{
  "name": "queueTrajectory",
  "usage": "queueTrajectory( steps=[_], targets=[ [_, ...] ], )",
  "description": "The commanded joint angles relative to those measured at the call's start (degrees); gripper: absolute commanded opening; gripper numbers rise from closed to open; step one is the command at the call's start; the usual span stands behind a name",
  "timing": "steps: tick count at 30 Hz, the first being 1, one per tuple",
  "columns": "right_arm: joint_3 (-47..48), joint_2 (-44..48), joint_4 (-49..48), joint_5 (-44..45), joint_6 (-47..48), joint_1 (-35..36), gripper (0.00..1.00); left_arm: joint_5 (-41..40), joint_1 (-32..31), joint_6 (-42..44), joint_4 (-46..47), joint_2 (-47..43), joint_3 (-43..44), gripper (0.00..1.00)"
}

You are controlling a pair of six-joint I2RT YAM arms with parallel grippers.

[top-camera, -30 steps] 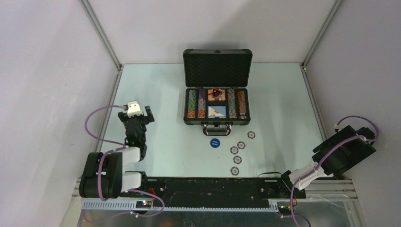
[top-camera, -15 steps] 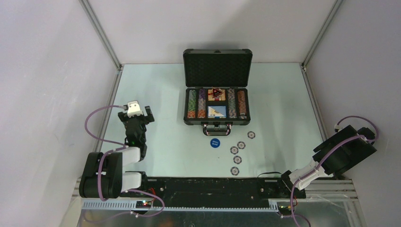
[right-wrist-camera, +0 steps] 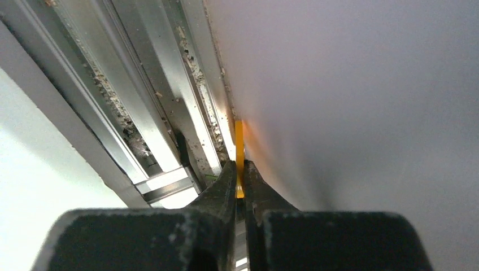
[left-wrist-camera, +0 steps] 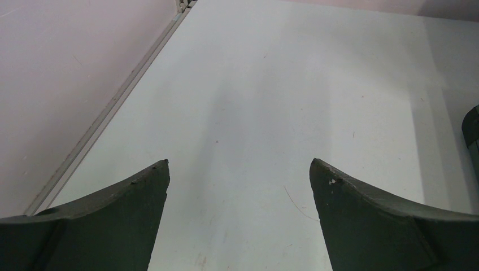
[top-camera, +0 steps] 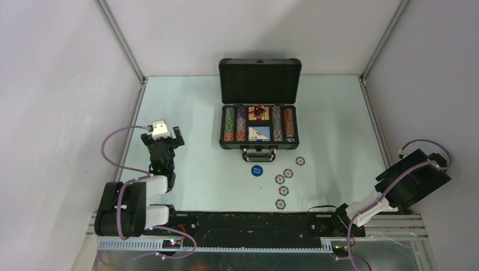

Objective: Pack up texas hold em set

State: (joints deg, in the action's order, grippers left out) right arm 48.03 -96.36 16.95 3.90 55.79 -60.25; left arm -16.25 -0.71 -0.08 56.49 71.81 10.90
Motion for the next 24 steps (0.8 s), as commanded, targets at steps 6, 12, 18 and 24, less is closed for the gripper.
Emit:
queueTrajectory(
  steps=[6, 12, 18, 24],
  targets=[
    [0.9, 3.2, 4.8, -2.1, -1.2, -2.2, 0.0, -0.2, 0.5, -0.7, 3.2, -0.3, 0.2, 0.98],
    [8.5, 12.1, 12.2, -5.9, -5.9, 1.2, 0.0, -0.2, 0.5, -0.7, 3.2, -0.3, 0.1, 0.98],
    [15.7, 23.0, 14.5, -7.1, -12.6, 11.5, 0.0, -0.2, 0.5, -0.7, 3.2, -0.3, 0.1, 0.98],
    [23.2, 24.5, 16.0, -7.7, -22.4, 29.7, 0.0, -0.3, 0.5, -0.7, 3.2, -0.3, 0.1, 0.98]
  ],
)
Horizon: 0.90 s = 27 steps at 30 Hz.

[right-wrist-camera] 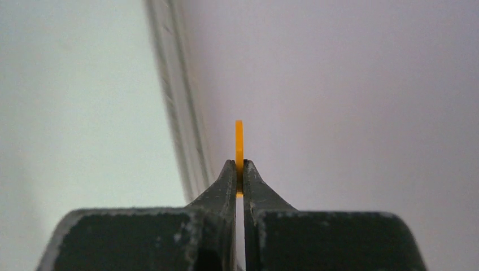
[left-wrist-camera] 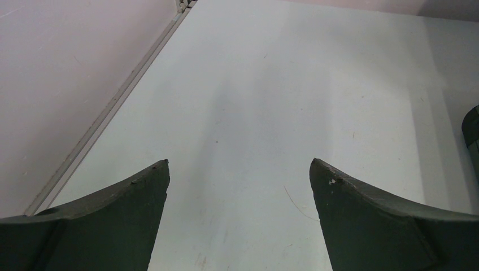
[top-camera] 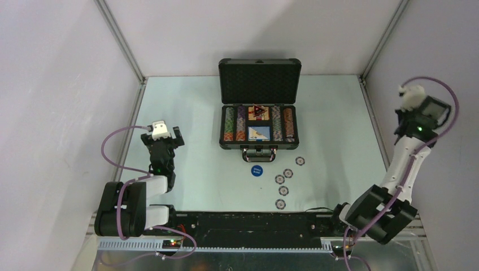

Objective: Pack up texas hold em set

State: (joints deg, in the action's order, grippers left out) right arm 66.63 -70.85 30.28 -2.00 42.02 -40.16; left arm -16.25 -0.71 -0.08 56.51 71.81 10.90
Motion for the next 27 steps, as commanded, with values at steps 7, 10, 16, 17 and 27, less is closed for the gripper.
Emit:
queueTrajectory(
  steps=[7, 10, 16, 17, 27],
  targets=[
    [18.9, -11.0, 8.2, -13.9, -19.9, 26.8, 0.0, -0.2, 0.5, -0.7, 3.2, -0.3, 0.1, 0.98],
    [23.6, -16.6, 11.8, -25.7, -23.8, 30.7, 0.0, -0.2, 0.5, -0.7, 3.2, -0.3, 0.1, 0.98],
    [27.7, -24.7, 13.2, -36.7, -30.3, 39.5, 0.0, -0.2, 0.5, -0.7, 3.2, -0.3, 0.1, 0.98],
    [27.3, -25.8, 12.3, -36.9, -30.7, 42.2, 0.0, -0.2, 0.5, -0.7, 3.2, -0.2, 0.1, 0.98],
    [15.4, -27.3, -1.9, -44.5, -44.0, 48.1, 0.0, -0.2, 0.5, -0.7, 3.2, -0.3, 0.1, 0.98]
  ],
)
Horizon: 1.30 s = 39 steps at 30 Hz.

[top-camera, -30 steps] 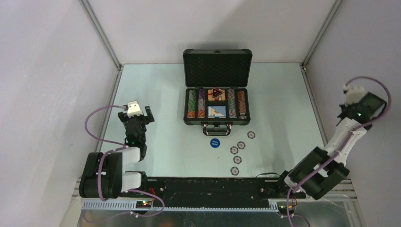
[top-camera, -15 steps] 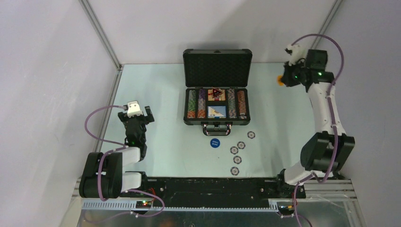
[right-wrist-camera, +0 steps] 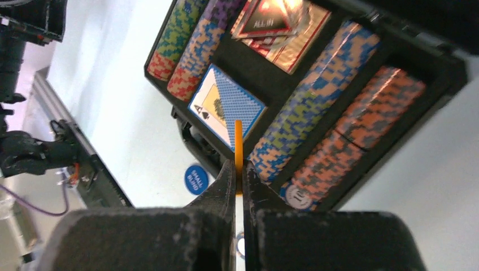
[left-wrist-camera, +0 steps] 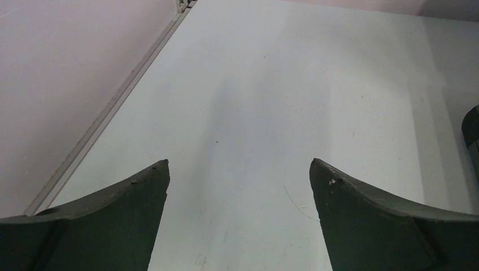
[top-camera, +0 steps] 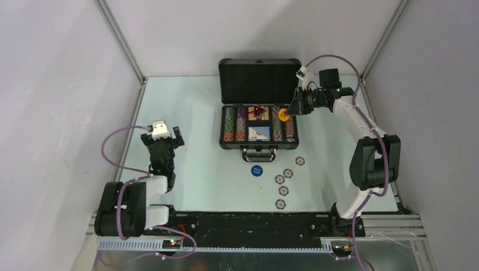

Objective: Pack up texas hold em set

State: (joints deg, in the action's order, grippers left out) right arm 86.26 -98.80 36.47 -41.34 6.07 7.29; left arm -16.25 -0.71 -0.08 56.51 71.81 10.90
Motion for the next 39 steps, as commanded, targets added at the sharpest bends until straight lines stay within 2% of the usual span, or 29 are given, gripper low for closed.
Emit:
queueTrajectory(
  steps=[1, 8, 12, 20, 27, 39],
  targets=[
    [-4.8, 0.7, -8.7, -5.2, -9.5, 1.4, 0.0, -0.2, 0.5, -0.7, 3.2, -0.3, 0.1, 0.98],
    [-6.8, -3.6, -12.0, -7.7, -18.8, 3.6, 0.0, -0.2, 0.5, -0.7, 3.1, -0.3, 0.2, 0.98],
    [-7.7, -5.1, -14.9, -6.2, -22.2, 5.1, 0.0, -0.2, 0.5, -0.7, 3.2, -0.3, 0.1, 0.98],
    [-11.8, -7.8, -24.2, -5.9, -29.5, 7.0, 0.0, -0.2, 0.5, -0.7, 3.2, -0.2, 0.2, 0.98],
    [-11.8, -10.0, -24.9, -5.2, -30.6, 8.9, 0.0, -0.2, 0.5, -0.7, 3.2, -0.3, 0.1, 0.98],
    [-11.9, -12.0, -24.7, -3.9, -30.8, 9.0, 0.13, -0.2, 0.5, -0.7, 3.2, -0.3, 0.1, 0.98]
  ],
)
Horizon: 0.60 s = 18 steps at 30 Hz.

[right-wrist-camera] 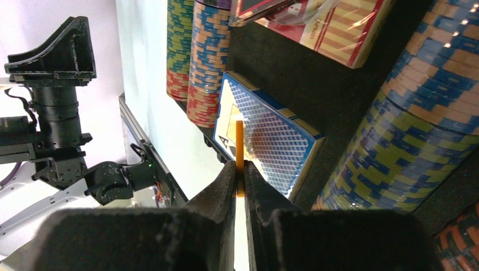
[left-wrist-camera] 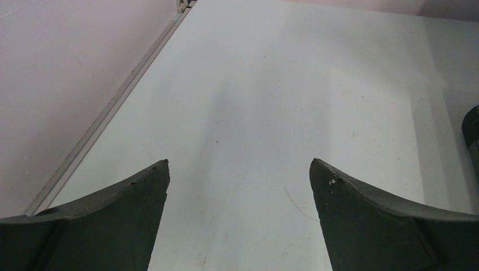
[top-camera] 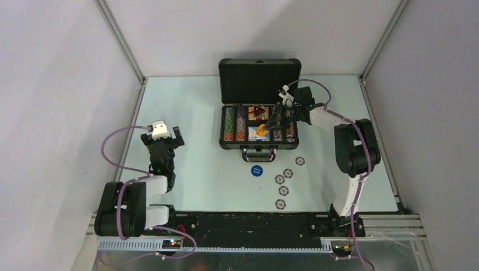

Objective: Pack up texas hold em set

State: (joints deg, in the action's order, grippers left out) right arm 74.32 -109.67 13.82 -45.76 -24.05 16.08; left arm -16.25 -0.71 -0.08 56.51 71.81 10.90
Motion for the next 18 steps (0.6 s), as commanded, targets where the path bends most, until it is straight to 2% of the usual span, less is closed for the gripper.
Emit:
queueTrajectory(
  steps=[1, 13, 18],
  targets=[
    [0.0, -1.1, -2.1, 0.8, -0.5, 0.2, 0.14, -0.2, 0.5, -0.7, 3.2, -0.2, 0.1, 0.98],
    [0.1, -0.2, -1.8, 2.4, 1.1, -0.9, 0.46, -0.2, 0.5, -0.7, 3.2, -0.3, 0.1, 0.98],
    [0.1, 0.6, -1.2, 3.3, 1.9, -2.5, 0.49, -0.2, 0.5, -0.7, 3.2, -0.3, 0.1, 0.98]
  ],
)
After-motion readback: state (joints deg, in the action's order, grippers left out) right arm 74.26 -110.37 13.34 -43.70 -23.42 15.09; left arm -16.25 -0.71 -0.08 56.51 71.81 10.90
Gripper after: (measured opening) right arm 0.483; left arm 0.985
